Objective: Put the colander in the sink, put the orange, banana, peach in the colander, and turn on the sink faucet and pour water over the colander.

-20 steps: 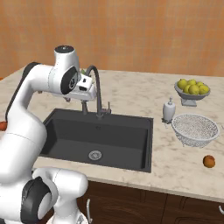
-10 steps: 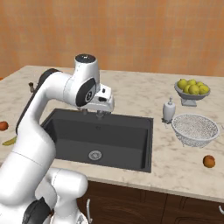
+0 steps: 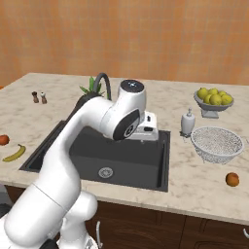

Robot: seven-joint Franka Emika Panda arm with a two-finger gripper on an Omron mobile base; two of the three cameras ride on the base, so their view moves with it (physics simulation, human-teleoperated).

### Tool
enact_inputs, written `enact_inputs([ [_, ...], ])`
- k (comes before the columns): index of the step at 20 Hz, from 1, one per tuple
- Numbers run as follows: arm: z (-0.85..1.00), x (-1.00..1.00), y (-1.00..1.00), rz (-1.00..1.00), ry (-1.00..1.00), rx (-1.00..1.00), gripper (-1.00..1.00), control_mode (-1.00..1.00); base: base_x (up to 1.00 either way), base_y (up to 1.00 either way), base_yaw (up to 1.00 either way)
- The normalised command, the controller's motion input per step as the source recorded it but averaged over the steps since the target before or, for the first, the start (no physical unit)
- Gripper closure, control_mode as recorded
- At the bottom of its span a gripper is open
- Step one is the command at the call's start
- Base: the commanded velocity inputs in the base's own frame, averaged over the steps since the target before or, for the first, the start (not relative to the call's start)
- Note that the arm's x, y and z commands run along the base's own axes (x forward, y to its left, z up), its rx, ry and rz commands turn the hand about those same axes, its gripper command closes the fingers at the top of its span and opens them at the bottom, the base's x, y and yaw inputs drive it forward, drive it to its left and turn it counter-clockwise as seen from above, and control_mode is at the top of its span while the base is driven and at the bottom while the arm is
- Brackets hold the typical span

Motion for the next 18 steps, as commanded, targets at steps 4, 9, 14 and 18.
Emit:
enact_inputs([
  [4, -0.19, 0.0, -0.81, 0.03, 0.0, -0.01, -1.0, -1.0, 0.0, 0.0, 0.0],
  [9, -0.22, 0.1, -0.64, 0.04, 0.0, -0.06, -1.0, -1.0, 0.0, 0.0, 0.0],
  [14, -0.16, 0.23, -0.56, 0.07, 0.0, -0.05, -1.0, -1.0, 0.0, 0.0, 0.0],
  [18, -0.11, 0.43, -0.34, 0.09, 0.0, -0.06, -1.0, -1.0, 0.0, 0.0, 0.0],
])
